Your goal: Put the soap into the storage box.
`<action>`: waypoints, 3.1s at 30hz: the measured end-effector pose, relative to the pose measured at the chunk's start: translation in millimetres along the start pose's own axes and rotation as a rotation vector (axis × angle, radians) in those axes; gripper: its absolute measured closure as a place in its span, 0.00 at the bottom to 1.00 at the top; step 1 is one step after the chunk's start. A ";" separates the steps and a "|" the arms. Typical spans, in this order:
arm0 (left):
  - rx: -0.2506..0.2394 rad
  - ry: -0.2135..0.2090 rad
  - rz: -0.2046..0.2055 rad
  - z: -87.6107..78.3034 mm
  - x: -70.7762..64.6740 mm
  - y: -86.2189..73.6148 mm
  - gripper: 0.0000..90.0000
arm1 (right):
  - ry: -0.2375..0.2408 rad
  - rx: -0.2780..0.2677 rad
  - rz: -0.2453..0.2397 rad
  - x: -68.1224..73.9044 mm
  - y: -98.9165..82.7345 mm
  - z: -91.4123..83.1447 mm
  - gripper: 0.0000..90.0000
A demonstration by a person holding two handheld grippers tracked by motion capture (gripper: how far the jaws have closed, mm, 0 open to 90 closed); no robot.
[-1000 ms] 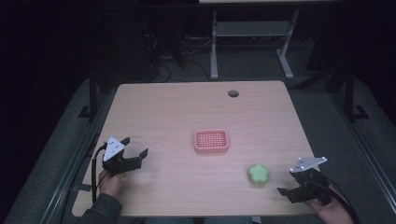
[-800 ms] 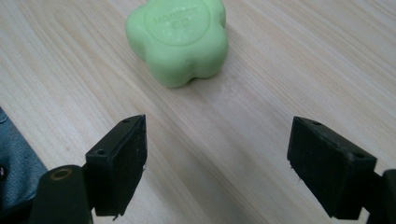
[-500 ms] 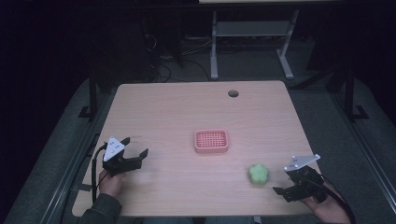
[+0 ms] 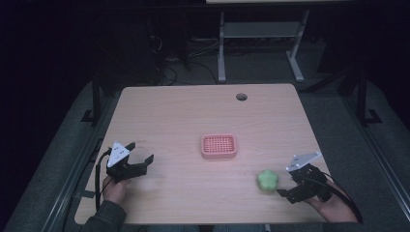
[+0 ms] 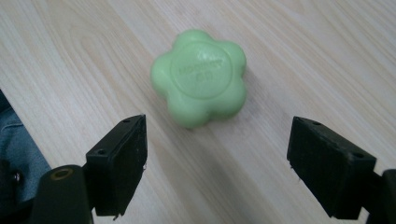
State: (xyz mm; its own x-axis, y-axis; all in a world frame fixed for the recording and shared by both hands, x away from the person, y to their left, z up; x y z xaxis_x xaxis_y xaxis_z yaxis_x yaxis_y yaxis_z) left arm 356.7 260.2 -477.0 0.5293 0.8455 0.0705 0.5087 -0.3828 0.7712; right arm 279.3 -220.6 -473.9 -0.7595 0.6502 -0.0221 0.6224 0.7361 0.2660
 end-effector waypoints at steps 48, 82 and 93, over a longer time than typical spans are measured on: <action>-0.004 -0.001 -0.003 -0.9 0.5 0.3 0.16 | 0.030 0.191 -0.071 11.0 47.5 43.2 0.16; -0.007 0.001 -0.006 -1.8 1.3 0.5 0.16 | 0.000 0.258 -0.080 10.4 50.2 53.4 0.28; -0.010 0.003 -0.005 -2.4 1.7 0.7 0.16 | 0.018 0.247 -0.095 12.1 54.4 45.8 0.28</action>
State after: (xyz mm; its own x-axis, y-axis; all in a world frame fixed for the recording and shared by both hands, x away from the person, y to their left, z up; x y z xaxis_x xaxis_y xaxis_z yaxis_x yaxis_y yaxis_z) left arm 356.3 262.3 -474.8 0.5246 0.8486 0.0681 0.5050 -0.3746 0.7776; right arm 312.6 -164.1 -503.8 -0.8188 0.5738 -0.0181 0.5735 0.8190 0.0206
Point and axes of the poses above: each handheld gripper's, and its own axes: z roughly forward along the jaws, y roughly out of its top, x roughly to its left, the point moved 7 cm from there along z, roughly forward along the jaws, and after that the axes turned 15 degrees about x, right-handed, at the moved point
